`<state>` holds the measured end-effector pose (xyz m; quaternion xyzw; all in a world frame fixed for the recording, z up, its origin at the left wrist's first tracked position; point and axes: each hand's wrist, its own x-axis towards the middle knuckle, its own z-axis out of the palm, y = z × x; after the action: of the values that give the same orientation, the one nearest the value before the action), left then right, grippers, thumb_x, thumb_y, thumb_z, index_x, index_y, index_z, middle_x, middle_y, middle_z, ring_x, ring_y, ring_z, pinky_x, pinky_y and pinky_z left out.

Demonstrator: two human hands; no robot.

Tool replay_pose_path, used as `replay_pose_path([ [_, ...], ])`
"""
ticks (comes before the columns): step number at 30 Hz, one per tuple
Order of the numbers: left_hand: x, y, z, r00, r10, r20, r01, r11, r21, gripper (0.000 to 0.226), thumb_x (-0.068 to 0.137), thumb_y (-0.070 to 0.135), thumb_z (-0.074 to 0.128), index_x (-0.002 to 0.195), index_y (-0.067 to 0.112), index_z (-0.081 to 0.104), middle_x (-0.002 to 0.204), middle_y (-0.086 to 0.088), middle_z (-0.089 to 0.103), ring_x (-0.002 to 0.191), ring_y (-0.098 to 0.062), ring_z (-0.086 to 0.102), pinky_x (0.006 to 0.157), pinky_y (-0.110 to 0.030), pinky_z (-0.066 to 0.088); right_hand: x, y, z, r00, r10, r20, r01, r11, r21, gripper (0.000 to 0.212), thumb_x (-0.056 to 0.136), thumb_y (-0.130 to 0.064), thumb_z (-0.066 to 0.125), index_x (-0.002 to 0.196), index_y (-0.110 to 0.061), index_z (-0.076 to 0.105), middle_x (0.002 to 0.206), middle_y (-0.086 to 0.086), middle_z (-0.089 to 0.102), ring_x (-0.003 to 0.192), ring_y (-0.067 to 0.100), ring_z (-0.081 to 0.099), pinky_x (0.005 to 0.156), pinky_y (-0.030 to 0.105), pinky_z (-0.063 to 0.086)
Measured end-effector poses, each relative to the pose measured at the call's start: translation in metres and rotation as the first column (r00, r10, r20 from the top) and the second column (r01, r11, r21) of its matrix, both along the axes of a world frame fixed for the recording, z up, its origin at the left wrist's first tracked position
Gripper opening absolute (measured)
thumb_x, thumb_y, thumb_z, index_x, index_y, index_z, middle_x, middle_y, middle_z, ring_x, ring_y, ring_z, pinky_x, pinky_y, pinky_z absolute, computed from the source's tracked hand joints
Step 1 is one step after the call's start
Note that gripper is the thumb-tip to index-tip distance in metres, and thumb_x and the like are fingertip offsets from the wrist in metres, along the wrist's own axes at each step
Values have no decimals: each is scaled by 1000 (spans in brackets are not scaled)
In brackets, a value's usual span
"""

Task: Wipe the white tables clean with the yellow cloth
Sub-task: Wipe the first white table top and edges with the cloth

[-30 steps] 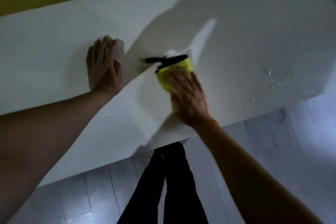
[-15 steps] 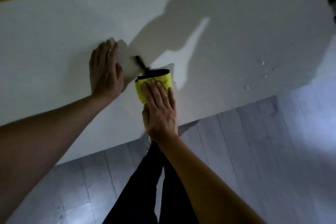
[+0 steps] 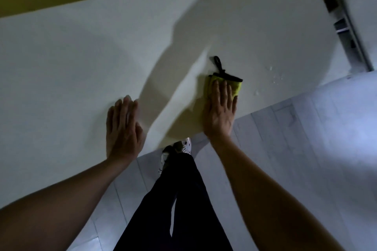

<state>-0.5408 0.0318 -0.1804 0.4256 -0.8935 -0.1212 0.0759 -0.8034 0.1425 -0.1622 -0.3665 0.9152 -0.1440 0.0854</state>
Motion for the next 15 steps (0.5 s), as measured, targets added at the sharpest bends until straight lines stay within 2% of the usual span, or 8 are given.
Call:
replay_pose_path([
  [1, 1, 0, 0, 1000, -4, -3, 4, 1000, -2, 67, 98, 18, 38, 163, 8, 26, 171, -17, 19, 158, -38, 18, 128, -56, 17, 18, -2, -1, 1000, 3, 12, -3, 1000, -6, 61, 103, -32, 35, 160, -22, 15, 168, 4, 10, 155, 17, -2, 125, 47, 8],
  [3, 3, -2, -1, 1000, -19, -8, 19, 1000, 2, 66, 99, 19, 38, 163, 7, 26, 171, -16, 18, 158, -38, 17, 127, -57, 17, 64, -4, -4, 991, 125, 41, -124, 992, -28, 66, 99, -22, 44, 160, -22, 17, 167, 4, 14, 154, 15, -3, 125, 50, 11],
  [5, 4, -2, -1, 1000, -30, 5, 30, 1000, 6, 67, 99, 22, 38, 163, 8, 25, 172, -16, 17, 159, -37, 15, 126, -58, 18, 111, -1, -7, 946, 321, 35, -321, 947, -9, 65, 98, -27, 39, 159, -25, 17, 167, 2, 14, 155, 17, -1, 124, 52, 13],
  [7, 3, -2, 3, 1000, -26, 15, 26, 1000, 16, 67, 99, 23, 39, 163, 8, 26, 171, -16, 18, 159, -37, 16, 126, -58, 20, 131, 4, -9, 905, 424, 40, -423, 906, -20, 64, 100, -33, 37, 160, -26, 16, 168, 0, 11, 155, 18, 1, 125, 50, 8],
  [11, -5, 1, 13, 1000, 1, 18, -2, 1000, 20, 65, 97, 20, 41, 160, 4, 32, 169, -20, 24, 156, -41, 22, 126, -58, 21, 86, 16, -8, 830, 556, 40, -553, 831, -64, 63, 100, -31, 47, 158, -25, 24, 166, -1, 20, 155, 17, 8, 124, 51, 14],
  [15, -17, 6, 18, 998, 59, 23, -59, 998, 20, 64, 96, 18, 37, 157, 0, 35, 165, -23, 30, 153, -45, 26, 125, -59, 20, -3, 39, -7, 901, 434, -11, -434, 901, 0, 61, 102, -36, 43, 159, -25, 23, 165, 2, 22, 155, 19, 11, 124, 51, 15],
])
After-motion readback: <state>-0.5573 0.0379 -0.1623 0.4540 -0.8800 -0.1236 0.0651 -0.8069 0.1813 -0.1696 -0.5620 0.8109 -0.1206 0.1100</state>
